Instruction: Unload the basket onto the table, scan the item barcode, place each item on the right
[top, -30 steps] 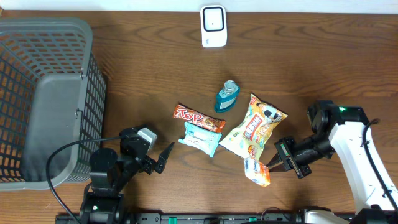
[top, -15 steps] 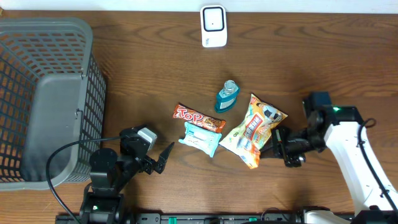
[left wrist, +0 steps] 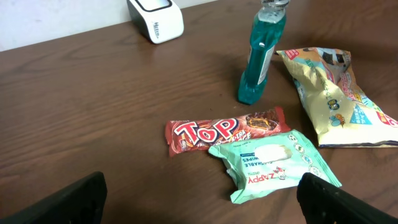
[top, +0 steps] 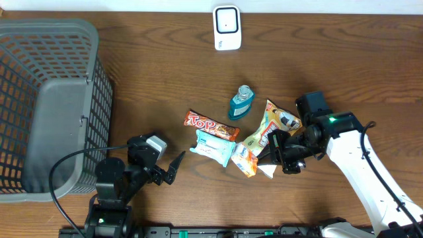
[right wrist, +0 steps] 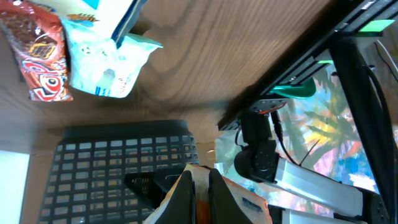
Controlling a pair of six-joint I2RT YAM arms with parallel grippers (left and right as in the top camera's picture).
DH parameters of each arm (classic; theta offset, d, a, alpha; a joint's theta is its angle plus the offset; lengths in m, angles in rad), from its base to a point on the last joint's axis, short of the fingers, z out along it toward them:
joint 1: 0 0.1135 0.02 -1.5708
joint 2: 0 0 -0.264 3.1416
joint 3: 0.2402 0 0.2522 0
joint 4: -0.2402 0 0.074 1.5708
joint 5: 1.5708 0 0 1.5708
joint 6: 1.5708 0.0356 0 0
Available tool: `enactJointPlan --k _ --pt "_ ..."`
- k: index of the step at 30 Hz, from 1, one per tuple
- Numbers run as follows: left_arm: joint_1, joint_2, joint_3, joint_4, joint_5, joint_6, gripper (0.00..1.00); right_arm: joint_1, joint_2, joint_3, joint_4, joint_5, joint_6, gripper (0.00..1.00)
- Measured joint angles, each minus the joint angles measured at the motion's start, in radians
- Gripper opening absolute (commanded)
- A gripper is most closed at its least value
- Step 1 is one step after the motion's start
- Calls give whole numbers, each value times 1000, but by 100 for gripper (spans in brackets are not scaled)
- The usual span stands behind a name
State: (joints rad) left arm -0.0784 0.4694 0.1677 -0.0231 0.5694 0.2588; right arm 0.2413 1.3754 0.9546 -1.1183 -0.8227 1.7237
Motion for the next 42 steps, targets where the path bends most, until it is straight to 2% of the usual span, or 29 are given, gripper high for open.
enactJointPlan --k 8,15,19,21,26,42 --pt "0 0 0 0 0 0 98 -28 0 0 -182 -34 -97 1" --pt "0 0 0 0 0 0 98 -179 -13 0 -356 -49 -350 1" --pt "0 0 0 0 0 0 98 -298 -37 0 -362 -39 -512 1" --pt "0 0 0 0 0 0 98 -345 -45 0 -346 -15 -564 1" --pt "0 0 0 0 0 0 98 -406 -50 0 -173 91 -627 1" --pt "0 0 0 0 0 0 98 -411 -50 0 299 198 -812 1"
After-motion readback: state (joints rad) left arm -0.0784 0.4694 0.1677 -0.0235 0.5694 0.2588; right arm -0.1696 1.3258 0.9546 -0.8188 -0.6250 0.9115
